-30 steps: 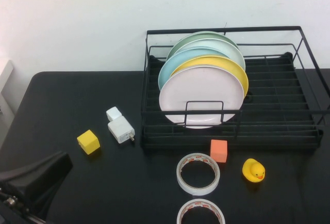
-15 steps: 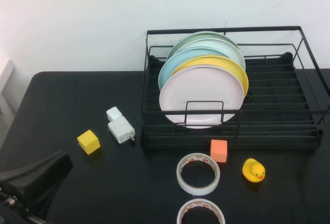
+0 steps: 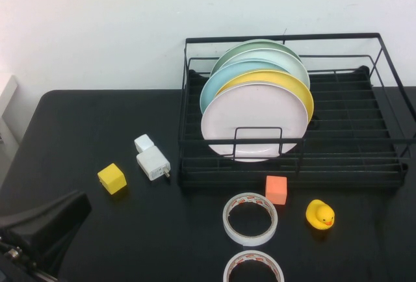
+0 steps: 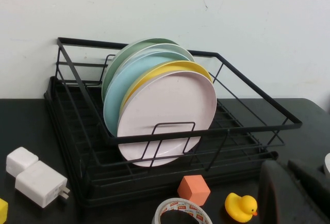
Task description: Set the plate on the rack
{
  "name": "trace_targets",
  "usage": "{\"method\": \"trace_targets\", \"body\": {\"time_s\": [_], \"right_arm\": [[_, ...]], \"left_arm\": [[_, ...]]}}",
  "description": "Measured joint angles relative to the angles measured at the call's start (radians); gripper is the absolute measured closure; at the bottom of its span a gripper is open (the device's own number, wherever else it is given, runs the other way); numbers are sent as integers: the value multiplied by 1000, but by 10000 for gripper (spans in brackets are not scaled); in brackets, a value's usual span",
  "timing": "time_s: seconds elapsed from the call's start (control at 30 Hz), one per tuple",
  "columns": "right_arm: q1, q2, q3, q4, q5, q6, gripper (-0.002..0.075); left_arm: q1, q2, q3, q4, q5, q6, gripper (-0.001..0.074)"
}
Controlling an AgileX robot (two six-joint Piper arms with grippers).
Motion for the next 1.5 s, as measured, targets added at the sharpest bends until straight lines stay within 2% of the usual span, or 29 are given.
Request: {"method": "trace_targets", "body": {"time_s": [0.17, 0.43, 1.5], "right_arm": [[52, 0, 0, -2, 10, 36, 728], [52, 0, -2, -4, 76, 49, 728], [52, 0, -8, -48, 102, 49, 728]], "left_arm": [[0, 0, 0, 0, 0, 4, 737], [0, 0, 0, 0, 0, 4, 736], [0, -2, 0, 0, -34, 2, 736]]}}
